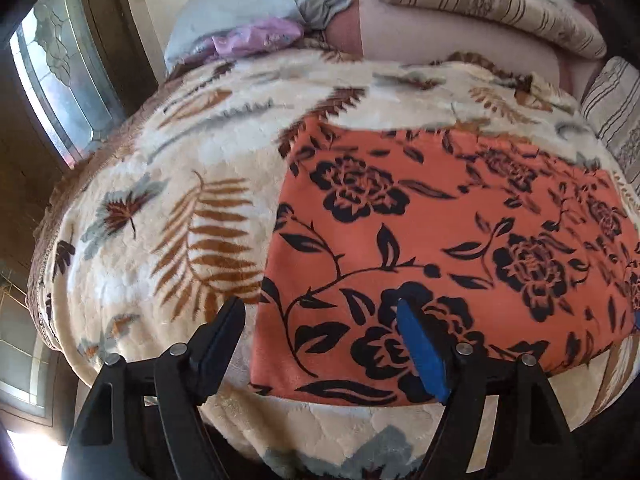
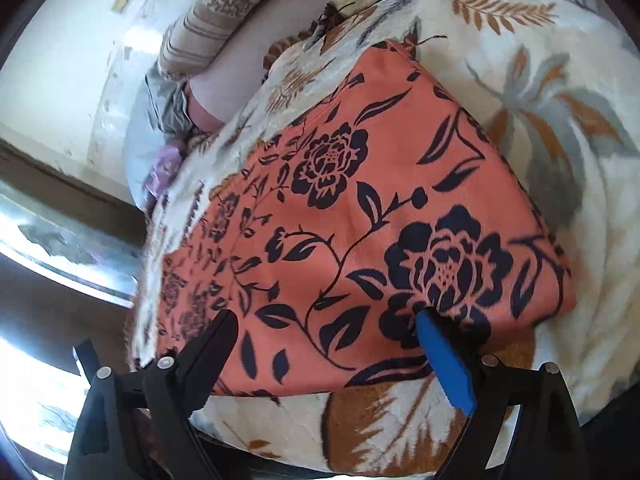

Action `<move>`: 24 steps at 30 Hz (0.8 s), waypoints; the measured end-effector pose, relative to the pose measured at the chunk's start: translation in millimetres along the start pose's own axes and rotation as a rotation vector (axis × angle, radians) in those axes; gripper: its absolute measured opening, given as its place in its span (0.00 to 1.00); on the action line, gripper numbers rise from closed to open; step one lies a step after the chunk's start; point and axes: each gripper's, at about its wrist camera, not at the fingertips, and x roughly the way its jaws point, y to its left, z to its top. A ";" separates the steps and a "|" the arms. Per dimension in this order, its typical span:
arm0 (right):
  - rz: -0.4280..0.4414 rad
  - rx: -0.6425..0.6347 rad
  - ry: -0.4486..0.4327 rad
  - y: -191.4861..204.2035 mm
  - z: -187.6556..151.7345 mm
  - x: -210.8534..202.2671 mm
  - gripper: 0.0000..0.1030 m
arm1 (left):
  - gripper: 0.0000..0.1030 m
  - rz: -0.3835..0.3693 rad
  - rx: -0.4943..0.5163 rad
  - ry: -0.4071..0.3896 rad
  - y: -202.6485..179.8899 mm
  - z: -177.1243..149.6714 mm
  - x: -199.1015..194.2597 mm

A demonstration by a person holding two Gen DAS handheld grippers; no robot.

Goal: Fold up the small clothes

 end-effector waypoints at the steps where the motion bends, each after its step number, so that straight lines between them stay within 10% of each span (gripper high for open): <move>1: 0.000 -0.021 -0.001 2.0 -4.9 -5.9 0.89 | 0.77 0.008 0.024 -0.041 -1.2 1.1 -12.3; 8: -0.082 -0.045 -0.084 2.0 -33.7 -45.7 0.89 | 0.78 0.003 0.056 -0.150 -7.7 4.2 -65.4; 24: -0.124 -0.385 -0.170 72.0 -79.0 -47.9 0.90 | 0.80 -0.067 -0.046 -0.072 -17.1 -43.2 -88.3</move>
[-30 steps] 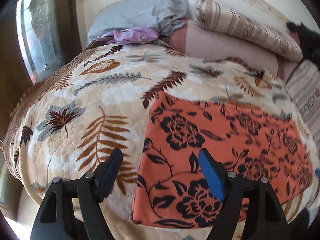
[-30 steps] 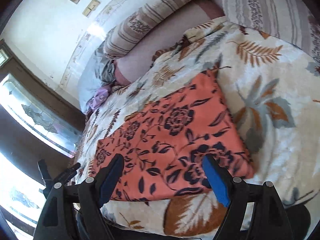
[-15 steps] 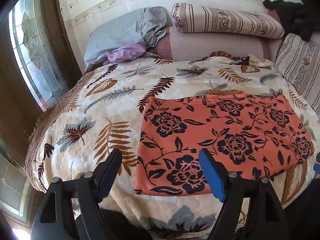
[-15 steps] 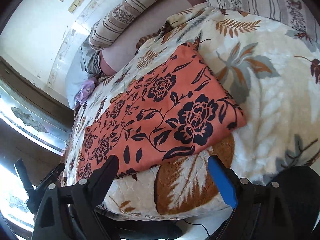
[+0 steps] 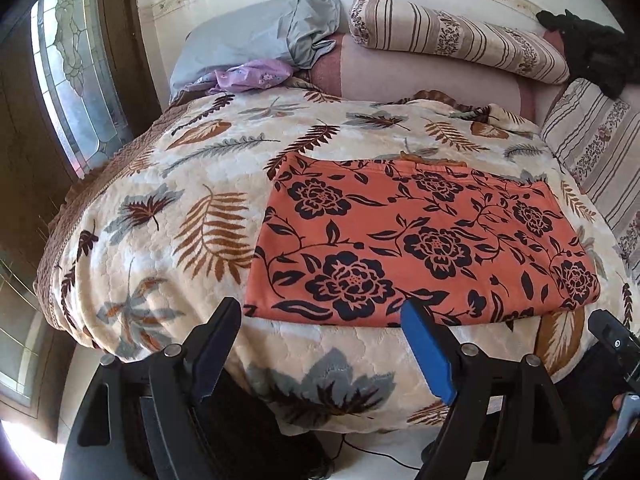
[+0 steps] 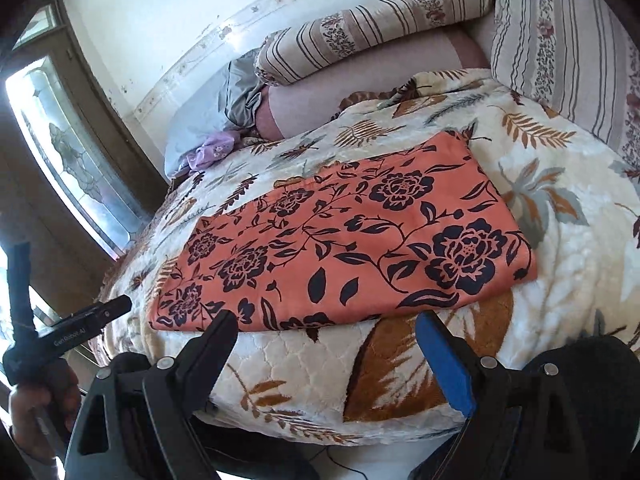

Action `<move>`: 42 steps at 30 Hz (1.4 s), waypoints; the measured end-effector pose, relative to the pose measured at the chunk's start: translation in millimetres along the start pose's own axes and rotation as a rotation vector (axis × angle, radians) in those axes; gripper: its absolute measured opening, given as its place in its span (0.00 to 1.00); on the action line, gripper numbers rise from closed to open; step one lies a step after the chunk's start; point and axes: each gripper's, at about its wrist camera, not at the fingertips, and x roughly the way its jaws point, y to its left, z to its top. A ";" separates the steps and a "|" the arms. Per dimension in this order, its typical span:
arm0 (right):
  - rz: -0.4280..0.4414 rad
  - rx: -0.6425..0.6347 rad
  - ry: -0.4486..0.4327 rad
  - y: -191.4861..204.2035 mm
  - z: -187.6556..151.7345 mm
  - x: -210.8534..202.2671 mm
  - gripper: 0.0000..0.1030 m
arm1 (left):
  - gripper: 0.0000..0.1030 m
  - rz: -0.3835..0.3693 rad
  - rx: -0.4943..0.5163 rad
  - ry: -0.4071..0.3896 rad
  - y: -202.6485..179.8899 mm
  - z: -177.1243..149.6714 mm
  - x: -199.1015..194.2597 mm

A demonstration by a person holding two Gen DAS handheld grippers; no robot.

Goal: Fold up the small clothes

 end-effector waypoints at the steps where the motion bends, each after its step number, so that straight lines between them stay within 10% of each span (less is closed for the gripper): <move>1: 0.016 -0.015 -0.026 4.1 0.4 -4.7 0.90 | 0.80 -0.004 -0.007 -0.004 -1.7 -4.3 -0.2; 14: -0.113 -0.035 -0.093 0.6 -4.4 -26.4 0.90 | 0.80 -0.013 0.046 -0.112 -28.3 -52.9 -3.8; 42: -0.323 -0.121 0.059 -7.6 -9.8 19.4 0.90 | 0.80 0.124 0.164 -0.137 -83.2 -37.8 -40.2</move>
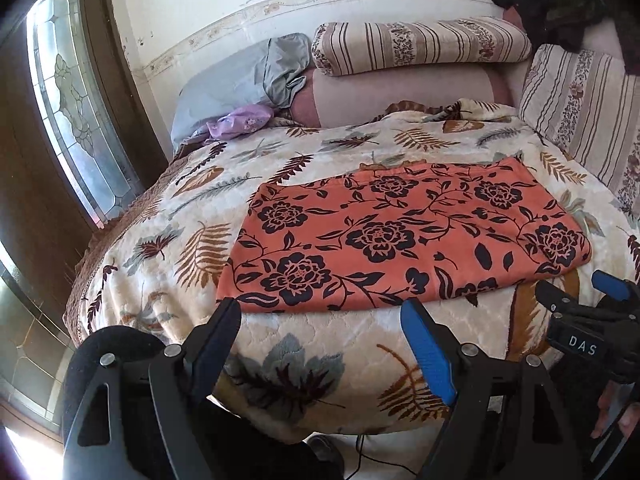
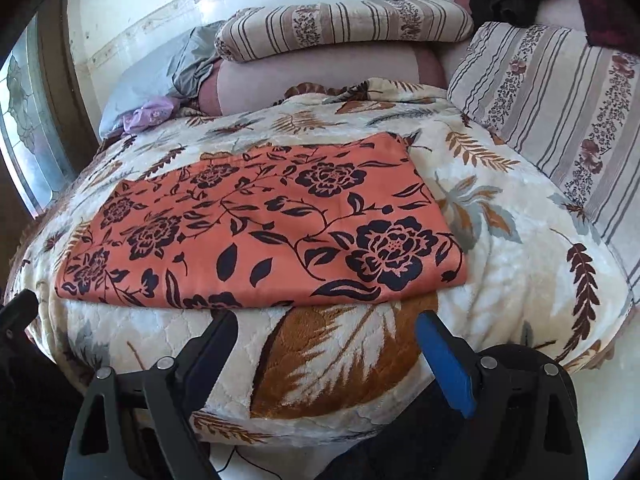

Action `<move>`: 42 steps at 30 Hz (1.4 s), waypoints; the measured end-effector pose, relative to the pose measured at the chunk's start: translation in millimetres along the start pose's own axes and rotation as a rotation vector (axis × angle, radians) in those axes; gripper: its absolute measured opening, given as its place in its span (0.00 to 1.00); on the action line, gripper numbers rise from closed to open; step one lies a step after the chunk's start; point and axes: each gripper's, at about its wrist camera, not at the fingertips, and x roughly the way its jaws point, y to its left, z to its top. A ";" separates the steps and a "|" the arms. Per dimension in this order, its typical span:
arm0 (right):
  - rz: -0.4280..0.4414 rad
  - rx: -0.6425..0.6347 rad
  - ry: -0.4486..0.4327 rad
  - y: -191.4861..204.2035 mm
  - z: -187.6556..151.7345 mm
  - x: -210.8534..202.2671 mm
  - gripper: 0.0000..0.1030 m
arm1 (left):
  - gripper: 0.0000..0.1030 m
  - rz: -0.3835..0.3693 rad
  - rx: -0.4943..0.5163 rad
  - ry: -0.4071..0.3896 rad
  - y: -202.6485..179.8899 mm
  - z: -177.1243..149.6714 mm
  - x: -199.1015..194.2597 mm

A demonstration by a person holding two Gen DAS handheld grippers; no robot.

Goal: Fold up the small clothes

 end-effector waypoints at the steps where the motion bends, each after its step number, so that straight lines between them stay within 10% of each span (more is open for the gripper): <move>1: -0.009 0.003 0.000 -0.9 -0.5 -0.2 0.90 | 0.80 0.002 0.007 0.006 0.0 -2.8 3.4; 20: -0.147 -0.030 0.025 10.0 -5.1 5.0 0.90 | 0.80 -0.008 -0.157 0.159 52.0 -45.8 65.6; 29: -0.195 -0.201 -0.097 48.8 -7.8 -9.6 0.90 | 0.80 -0.032 -0.284 0.266 80.9 -61.5 96.8; 42: -0.251 -0.355 -0.036 79.3 -20.3 25.2 0.90 | 0.80 -0.082 -0.378 0.375 97.8 -71.6 131.7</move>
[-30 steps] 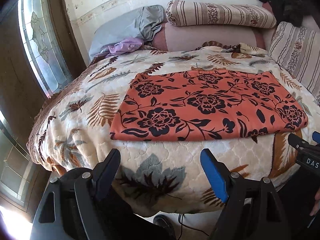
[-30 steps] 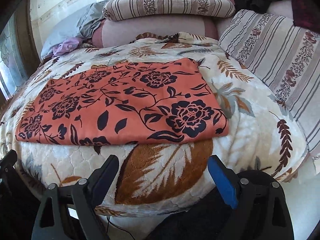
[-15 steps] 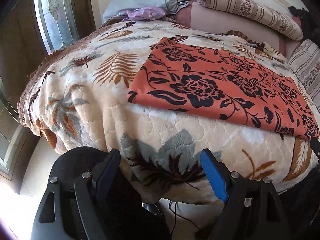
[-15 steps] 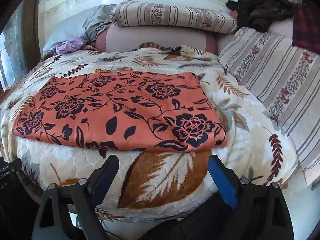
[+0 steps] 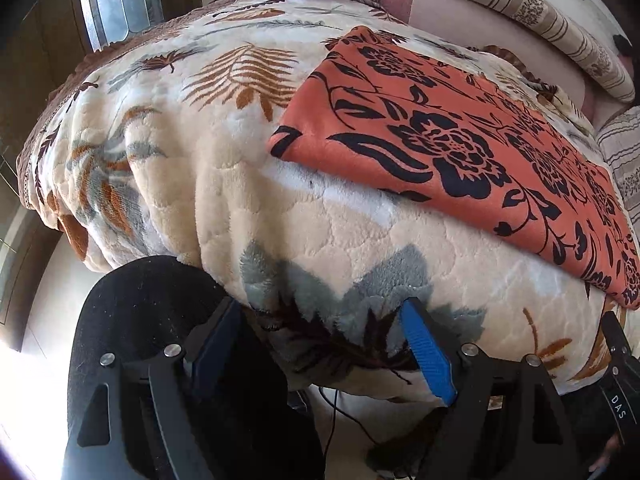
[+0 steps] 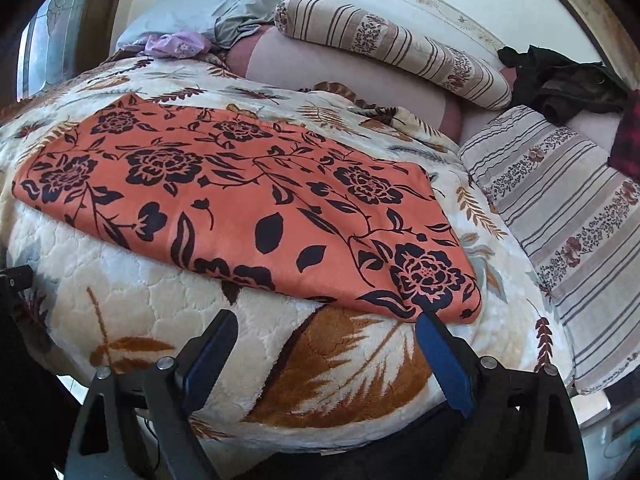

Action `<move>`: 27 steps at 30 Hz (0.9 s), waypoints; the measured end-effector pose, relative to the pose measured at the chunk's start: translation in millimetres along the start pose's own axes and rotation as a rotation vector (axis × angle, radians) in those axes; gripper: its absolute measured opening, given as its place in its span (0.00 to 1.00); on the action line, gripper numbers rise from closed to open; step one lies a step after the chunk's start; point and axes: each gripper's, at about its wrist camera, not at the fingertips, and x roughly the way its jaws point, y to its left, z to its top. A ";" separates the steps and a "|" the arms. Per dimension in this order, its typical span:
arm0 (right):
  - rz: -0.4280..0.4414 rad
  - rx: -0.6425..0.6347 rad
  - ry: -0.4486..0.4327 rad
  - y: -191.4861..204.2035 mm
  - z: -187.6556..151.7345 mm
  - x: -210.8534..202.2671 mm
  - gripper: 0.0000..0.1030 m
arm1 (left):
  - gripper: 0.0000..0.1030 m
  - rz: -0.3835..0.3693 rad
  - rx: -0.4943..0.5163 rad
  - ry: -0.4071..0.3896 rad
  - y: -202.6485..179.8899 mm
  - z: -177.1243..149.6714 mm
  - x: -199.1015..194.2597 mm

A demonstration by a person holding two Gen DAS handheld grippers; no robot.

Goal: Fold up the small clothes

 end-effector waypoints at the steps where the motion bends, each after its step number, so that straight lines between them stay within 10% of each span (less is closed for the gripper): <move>1: 0.002 -0.004 0.005 0.6 -0.4 2.2 0.90 | 0.80 0.004 0.002 -0.002 -0.5 -0.3 0.3; 27: 0.139 0.149 0.023 -26.8 -1.9 5.3 0.90 | 0.81 0.140 0.124 -0.103 -30.6 -10.2 -16.0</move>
